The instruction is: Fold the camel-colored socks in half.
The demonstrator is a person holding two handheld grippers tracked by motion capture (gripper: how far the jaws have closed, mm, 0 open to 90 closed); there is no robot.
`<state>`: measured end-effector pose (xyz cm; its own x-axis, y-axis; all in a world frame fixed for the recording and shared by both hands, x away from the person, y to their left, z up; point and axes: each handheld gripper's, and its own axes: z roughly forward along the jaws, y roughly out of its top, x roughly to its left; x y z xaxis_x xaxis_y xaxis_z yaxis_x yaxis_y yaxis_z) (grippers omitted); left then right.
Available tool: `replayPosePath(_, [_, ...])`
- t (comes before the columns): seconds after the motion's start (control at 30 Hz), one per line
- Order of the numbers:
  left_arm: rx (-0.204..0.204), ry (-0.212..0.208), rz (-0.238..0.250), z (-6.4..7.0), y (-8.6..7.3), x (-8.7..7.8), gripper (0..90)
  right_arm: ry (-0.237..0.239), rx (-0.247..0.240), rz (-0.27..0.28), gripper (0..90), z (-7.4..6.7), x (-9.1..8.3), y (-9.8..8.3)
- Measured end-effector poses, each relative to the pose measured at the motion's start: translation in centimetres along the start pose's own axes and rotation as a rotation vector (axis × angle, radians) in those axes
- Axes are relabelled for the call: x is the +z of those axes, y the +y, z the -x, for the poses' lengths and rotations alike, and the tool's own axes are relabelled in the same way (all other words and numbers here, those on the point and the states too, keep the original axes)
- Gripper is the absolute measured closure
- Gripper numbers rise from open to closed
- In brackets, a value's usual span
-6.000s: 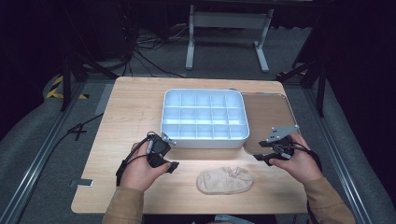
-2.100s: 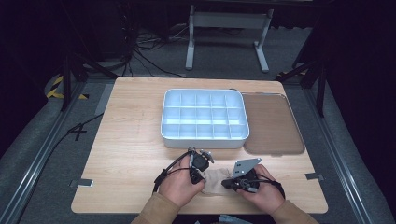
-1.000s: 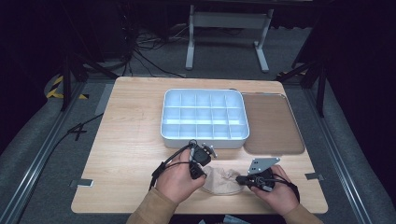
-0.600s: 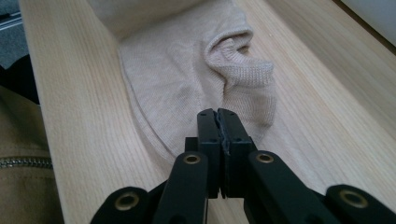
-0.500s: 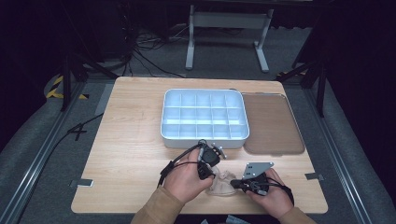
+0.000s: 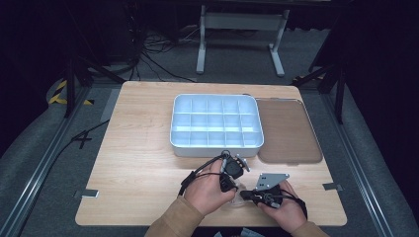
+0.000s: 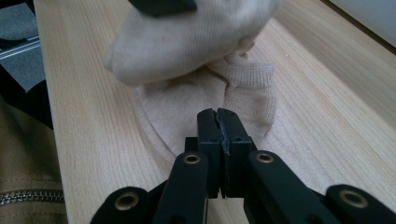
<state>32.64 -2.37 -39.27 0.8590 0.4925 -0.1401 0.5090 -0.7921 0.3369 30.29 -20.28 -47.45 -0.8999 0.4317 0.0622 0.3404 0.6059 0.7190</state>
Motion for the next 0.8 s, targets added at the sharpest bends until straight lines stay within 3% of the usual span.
replayPosePath(0.2, [0.007, -0.004, -0.026, 0.1, 0.3, 1.1, 81.9, 0.01, 0.006, 0.012, 88.9, 0.1, 0.0, -0.2])
replayPosePath(0.47, [0.001, -0.021, -0.024, -0.2, 0.3, 1.9, 79.3, 0.003, 0.001, 0.015, 88.1, 0.1, 0.0, -0.2])
replayPosePath(0.67, [0.004, -0.065, 0.026, -0.5, 0.0, 0.7, 66.0, 0.0, 0.002, -0.01, 79.5, -0.2, -1.0, 0.1])
replayPosePath(0.8, [0.01, -0.064, 0.051, -0.7, -0.5, -0.2, 66.0, -0.044, 0.02, -0.023, 80.0, 0.0, -2.1, 0.3])
